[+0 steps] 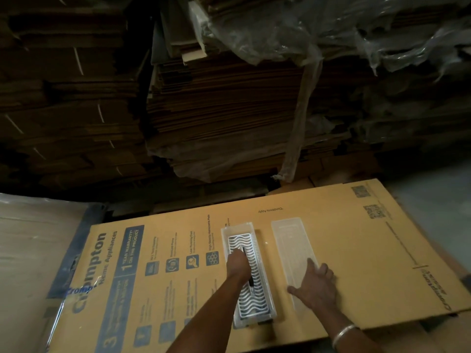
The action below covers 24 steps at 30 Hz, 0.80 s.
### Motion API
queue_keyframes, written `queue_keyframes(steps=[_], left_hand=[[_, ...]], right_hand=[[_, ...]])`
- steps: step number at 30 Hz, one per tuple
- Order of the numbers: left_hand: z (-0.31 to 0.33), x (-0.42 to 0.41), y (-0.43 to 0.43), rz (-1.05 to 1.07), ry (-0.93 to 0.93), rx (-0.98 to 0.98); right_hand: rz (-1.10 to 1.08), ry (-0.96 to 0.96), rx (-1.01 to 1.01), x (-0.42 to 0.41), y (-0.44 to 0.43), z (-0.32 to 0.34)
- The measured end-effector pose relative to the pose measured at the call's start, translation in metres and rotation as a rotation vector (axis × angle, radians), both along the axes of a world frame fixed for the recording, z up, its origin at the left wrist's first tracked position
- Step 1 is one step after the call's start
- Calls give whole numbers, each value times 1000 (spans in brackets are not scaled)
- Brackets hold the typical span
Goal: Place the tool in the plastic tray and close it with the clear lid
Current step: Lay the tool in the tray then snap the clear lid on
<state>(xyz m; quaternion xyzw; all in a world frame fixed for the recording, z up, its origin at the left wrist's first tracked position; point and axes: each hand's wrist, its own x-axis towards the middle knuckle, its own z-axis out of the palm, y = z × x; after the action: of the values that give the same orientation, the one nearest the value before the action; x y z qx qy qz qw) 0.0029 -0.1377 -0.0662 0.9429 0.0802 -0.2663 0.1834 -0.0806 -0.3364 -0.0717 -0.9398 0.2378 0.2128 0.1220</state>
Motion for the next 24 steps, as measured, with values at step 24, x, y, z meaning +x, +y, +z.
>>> queue_keyframes(steps=[24], left_hand=[[6, -10, 54, 170, -350, -211]], right_hand=[[8, -63, 100, 9, 16, 22]])
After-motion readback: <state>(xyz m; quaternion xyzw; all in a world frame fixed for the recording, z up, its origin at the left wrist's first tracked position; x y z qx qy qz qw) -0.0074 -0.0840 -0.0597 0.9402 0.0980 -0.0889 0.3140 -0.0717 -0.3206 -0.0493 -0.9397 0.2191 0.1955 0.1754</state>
